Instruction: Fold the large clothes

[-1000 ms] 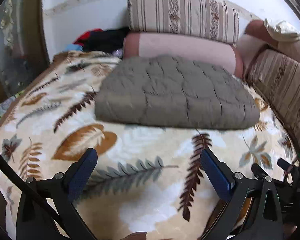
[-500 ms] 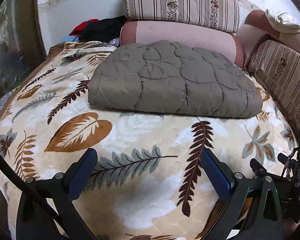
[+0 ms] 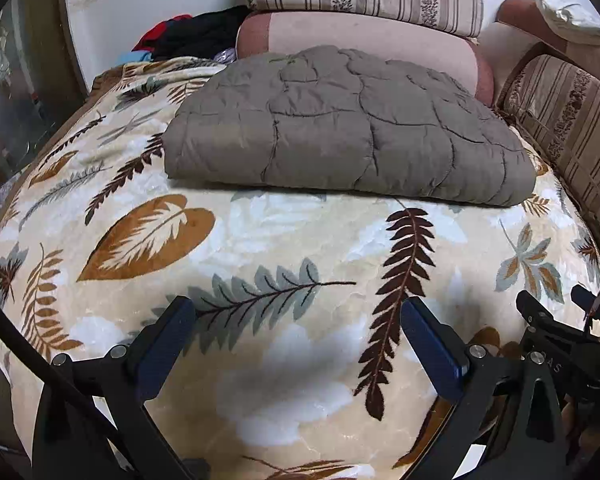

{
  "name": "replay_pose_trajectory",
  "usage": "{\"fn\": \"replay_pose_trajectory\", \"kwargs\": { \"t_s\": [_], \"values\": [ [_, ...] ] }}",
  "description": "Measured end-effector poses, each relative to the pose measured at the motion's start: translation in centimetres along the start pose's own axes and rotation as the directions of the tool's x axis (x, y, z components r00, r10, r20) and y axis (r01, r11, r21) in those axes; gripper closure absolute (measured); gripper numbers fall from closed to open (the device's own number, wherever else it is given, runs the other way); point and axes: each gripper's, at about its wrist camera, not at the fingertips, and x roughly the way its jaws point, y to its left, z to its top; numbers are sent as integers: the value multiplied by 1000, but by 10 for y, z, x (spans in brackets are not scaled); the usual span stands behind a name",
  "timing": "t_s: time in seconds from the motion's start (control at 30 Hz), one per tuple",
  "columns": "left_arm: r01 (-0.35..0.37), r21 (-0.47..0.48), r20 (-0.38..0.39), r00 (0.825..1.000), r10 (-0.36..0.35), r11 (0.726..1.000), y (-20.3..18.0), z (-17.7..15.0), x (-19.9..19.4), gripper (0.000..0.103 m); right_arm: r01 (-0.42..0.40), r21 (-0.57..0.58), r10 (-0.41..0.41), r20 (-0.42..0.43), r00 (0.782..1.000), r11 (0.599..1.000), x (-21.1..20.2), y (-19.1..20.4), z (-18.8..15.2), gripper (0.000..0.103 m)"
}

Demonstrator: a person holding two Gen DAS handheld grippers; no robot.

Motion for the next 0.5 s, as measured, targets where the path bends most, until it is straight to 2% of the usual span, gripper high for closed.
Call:
{"fn": "replay_pose_trajectory", "kwargs": {
  "t_s": [0.2,0.27,0.5],
  "values": [
    [-36,-19,-20,999,36,999,5,-1,6,1,2,-19,-2,-4,1000,1000,1,4,-1,12],
    [-66,-17,-6,998,66,998,6,-1,5,1,-2,-20,2,-5,1000,1000,1,5,-2,12],
    [-56,-17,-15,998,56,998,7,-1,7,1,-3,-43,3,-5,1000,999,1,11,-4,12]
  ]
}}
